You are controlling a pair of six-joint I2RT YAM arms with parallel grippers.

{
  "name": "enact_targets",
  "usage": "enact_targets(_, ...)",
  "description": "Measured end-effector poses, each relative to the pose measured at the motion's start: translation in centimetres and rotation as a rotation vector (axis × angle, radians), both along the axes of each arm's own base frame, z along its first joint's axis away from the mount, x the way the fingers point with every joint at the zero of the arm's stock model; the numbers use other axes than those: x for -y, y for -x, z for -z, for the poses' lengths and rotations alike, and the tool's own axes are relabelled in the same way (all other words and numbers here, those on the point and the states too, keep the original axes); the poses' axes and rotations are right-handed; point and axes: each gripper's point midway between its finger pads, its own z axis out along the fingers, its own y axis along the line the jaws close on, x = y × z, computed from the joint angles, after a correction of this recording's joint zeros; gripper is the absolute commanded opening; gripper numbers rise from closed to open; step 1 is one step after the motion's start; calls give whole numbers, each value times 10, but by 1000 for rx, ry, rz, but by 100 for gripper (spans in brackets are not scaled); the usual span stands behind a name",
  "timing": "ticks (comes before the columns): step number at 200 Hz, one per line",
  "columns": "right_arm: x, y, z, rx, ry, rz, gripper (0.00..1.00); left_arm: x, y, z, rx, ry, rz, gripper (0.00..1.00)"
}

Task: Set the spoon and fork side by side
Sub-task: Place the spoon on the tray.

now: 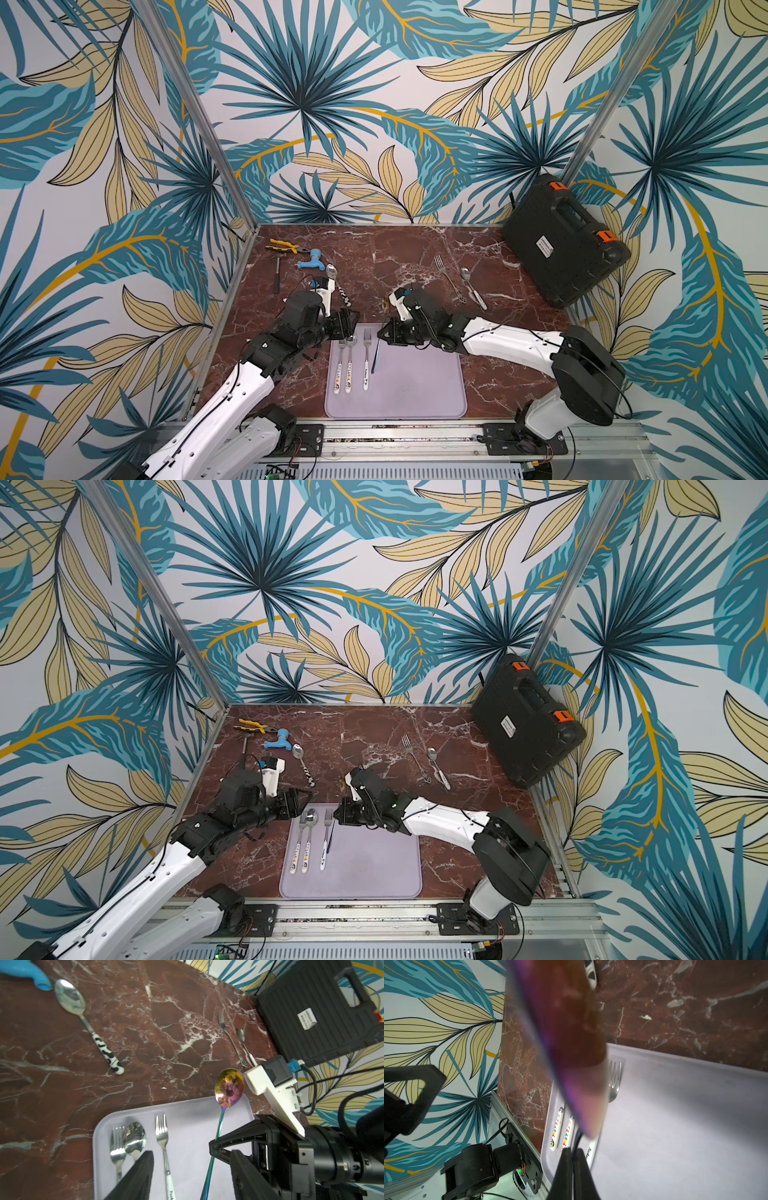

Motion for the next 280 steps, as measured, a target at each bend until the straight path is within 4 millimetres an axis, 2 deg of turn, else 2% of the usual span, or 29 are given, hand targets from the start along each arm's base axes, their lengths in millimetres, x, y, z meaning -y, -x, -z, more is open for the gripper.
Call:
enact_targets(49,-16,9,27,-85,-26,-25,0,-28,-12,18,-34,35,-124,64)
enact_targets(71,-15,15,41,-122,-13,-31,0,-35,-16,22,-36,48,-155,64)
enact_targets(128,-12,24,56,-167,19,-58,0,-38,-22,18,-12,80,-162,63)
enact_targets(163,-8,30,72,-212,71,-77,0,-38,-24,18,-9,88,-161,64)
enact_targets(194,-9,30,72,-217,91,-91,0,-39,-24,18,-11,92,-160,64)
enact_targets(263,0,26,75,-209,188,-93,20,-38,-23,16,-8,98,-156,64)
enact_targets(280,2,26,76,-209,209,-95,21,-38,-23,16,-6,98,-156,63)
